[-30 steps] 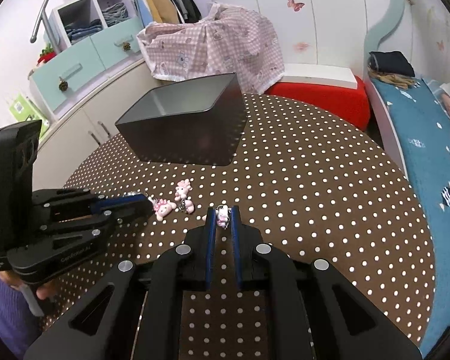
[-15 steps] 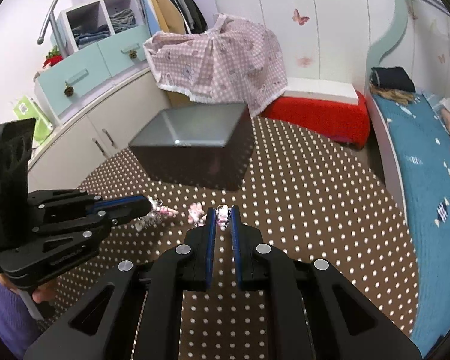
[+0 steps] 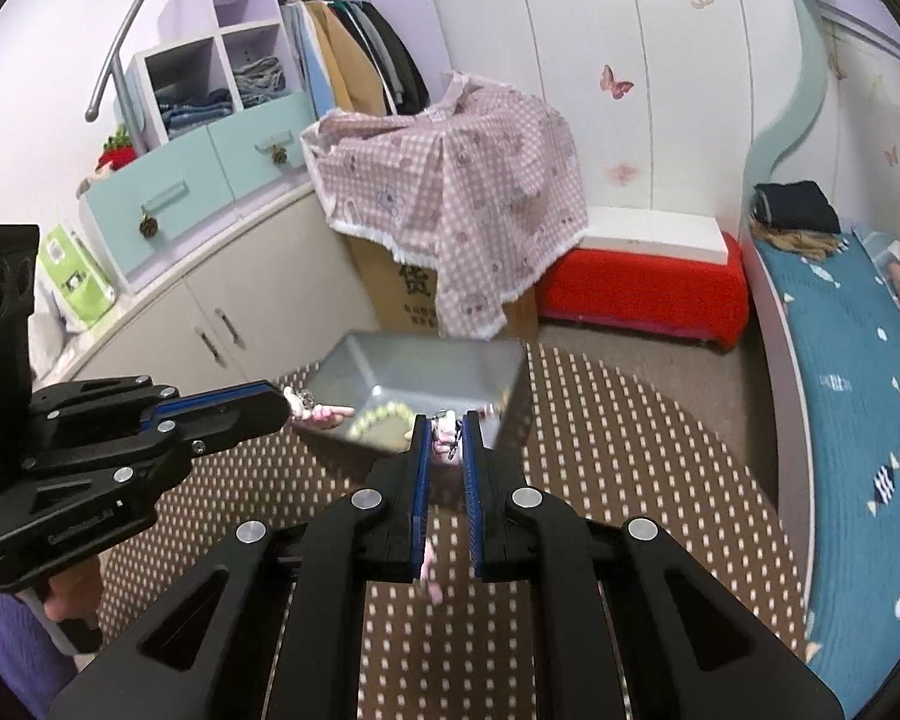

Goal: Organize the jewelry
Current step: 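Carry the pink charm into the metal box with the right gripper, then open the right gripper over the box and withdraw to the table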

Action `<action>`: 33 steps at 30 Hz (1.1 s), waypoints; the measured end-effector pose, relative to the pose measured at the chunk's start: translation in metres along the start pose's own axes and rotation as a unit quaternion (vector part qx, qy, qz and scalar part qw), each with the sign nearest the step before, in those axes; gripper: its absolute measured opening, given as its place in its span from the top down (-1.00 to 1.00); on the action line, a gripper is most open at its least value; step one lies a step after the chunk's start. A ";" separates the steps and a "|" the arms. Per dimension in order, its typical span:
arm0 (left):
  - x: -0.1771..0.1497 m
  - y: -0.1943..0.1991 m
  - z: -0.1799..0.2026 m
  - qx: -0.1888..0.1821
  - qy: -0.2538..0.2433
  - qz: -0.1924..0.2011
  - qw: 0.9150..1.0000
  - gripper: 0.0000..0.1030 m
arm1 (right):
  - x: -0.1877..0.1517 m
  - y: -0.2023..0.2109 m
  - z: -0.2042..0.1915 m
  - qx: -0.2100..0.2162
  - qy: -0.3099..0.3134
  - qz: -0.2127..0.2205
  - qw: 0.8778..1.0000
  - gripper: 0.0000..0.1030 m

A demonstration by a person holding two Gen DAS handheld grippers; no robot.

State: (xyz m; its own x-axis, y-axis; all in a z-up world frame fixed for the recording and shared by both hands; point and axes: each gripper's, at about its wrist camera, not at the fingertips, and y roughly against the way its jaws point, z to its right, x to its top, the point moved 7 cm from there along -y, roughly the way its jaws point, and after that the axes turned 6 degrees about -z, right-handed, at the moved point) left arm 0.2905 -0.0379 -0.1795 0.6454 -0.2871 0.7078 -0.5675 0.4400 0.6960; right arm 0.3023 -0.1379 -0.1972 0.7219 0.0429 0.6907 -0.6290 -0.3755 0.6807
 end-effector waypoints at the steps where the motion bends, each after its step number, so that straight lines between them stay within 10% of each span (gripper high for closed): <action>1: 0.003 -0.002 -0.005 0.003 0.004 -0.002 1.000 0.97 | 0.005 -0.004 -0.001 0.000 0.000 0.000 1.000 0.79; 25: -0.003 -0.070 -0.050 -0.006 0.056 -0.077 0.995 0.94 | 0.006 -0.082 0.003 -0.007 -0.008 -0.055 0.998 0.79; 33: -0.006 -0.061 -0.052 0.001 0.067 -0.073 0.995 0.56 | 0.003 -0.074 0.001 -0.009 -0.010 -0.046 0.999 0.75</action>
State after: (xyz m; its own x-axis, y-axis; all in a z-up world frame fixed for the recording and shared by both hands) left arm 0.3474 -0.0188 -0.2324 0.7838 -0.2316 0.5761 -0.4629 0.4005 0.7908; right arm 0.3515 -0.1109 -0.2457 0.7820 0.0571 0.6207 -0.5653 -0.3545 0.7448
